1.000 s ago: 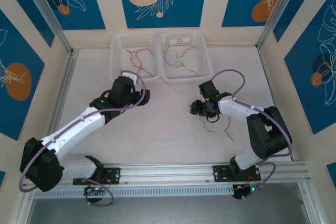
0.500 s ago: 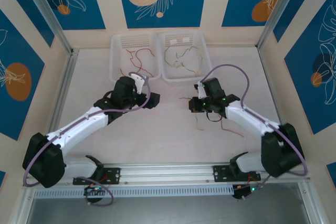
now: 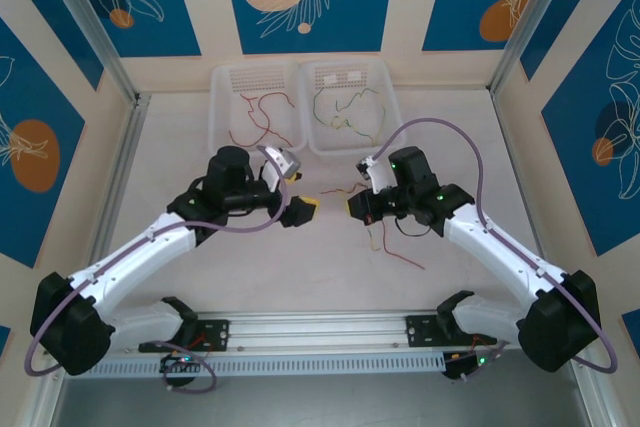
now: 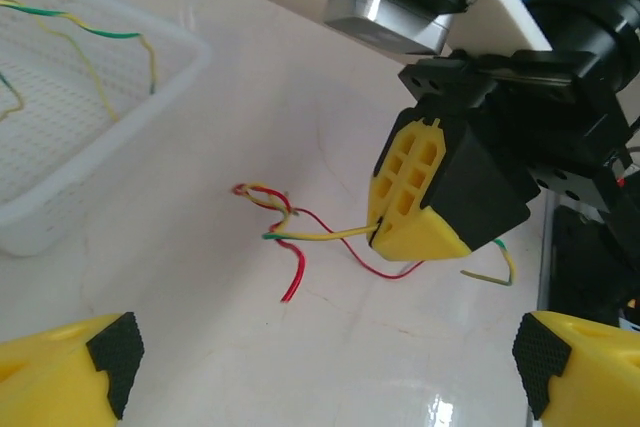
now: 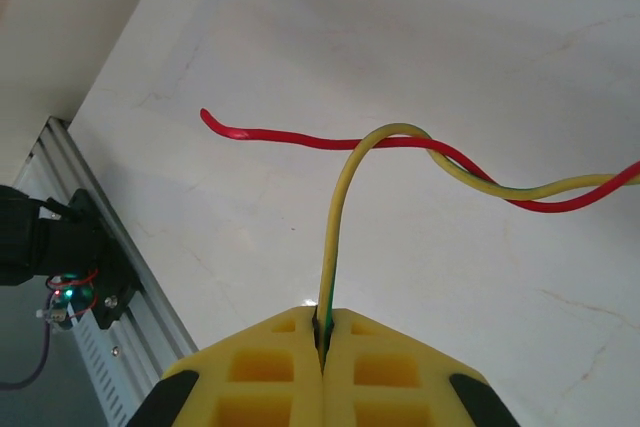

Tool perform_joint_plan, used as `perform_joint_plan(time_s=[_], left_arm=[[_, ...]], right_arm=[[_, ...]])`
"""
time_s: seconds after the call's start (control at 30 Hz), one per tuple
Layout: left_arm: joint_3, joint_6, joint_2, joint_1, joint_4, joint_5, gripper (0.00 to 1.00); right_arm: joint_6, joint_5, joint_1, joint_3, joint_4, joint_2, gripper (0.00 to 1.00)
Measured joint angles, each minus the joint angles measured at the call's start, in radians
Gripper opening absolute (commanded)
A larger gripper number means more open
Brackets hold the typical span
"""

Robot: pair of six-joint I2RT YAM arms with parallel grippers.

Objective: Untangle the cables

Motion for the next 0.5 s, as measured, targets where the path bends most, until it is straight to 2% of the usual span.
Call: perform_joint_plan(time_s=[0.17,0.3,0.43,0.5], left_arm=[[0.065,0.034,0.088,-0.006,-0.071,0.017,0.92],[0.085,0.044,0.129,-0.013,-0.093,0.023,0.84],[0.106,0.066,0.172,-0.017,-0.1,0.032,0.62],[0.106,0.07,0.186,-0.018,-0.1,0.037,0.44]], right_arm=[[-0.005,0.0,0.046,0.016,0.004,-0.004,0.0],[-0.008,0.001,0.066,0.018,0.006,-0.004,0.0],[-0.011,0.006,0.078,0.018,0.01,-0.007,0.0],[-0.011,0.007,0.08,0.018,0.012,-0.011,0.0]])
